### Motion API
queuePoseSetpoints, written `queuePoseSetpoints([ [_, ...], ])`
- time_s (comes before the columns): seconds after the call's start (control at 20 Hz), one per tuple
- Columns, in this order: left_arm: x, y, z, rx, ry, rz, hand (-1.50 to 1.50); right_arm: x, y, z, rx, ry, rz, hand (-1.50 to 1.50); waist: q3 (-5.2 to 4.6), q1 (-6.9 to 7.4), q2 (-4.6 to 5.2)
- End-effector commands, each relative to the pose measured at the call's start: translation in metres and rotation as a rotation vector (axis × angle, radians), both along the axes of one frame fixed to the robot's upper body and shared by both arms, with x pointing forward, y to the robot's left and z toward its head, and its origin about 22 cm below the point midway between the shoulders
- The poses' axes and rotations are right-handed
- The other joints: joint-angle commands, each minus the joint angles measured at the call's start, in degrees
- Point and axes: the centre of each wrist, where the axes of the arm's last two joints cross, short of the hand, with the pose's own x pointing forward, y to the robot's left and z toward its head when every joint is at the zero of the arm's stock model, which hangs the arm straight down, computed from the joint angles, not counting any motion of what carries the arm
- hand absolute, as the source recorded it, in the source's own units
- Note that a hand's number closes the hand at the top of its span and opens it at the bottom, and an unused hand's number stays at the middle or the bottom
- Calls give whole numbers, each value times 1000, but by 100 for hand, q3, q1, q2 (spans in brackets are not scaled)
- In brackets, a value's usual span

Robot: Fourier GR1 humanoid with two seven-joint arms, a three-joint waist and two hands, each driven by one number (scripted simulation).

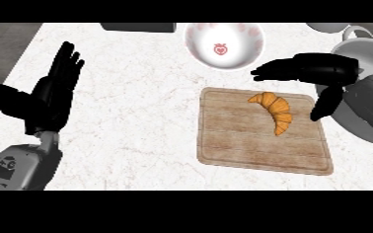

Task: Pick the croissant from the cutting board and place it in the pot

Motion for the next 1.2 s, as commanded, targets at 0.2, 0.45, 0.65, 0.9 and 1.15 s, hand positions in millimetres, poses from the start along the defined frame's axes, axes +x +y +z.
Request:
queuePoseSetpoints([
  [0.2, -5, 13, 1, 10, 0, 28, 0, -1, 8, -40, -68, 146, 156, -150, -3, -161, -41],
  [0.45, 4, 14, 10, 12, -4, 23, 0, 19, 11, -31, -99, 112, 124, -150, -3, -159, -26],
  [0.65, -16, -5, -2, -21, 21, 40, 0, 16, 22, -57, -160, 63, 88, -150, -2, -175, -49],
  [0.9, -11, 22, -2, 11, -3, 44, 0, 12, 10, -78, -160, 68, 86, -150, -3, -193, -45],
  [1.15, -2, 26, 6, 0, 7, 39, 0, 12, 31, -95, -147, 62, 95, -150, -3, -202, -39],
])
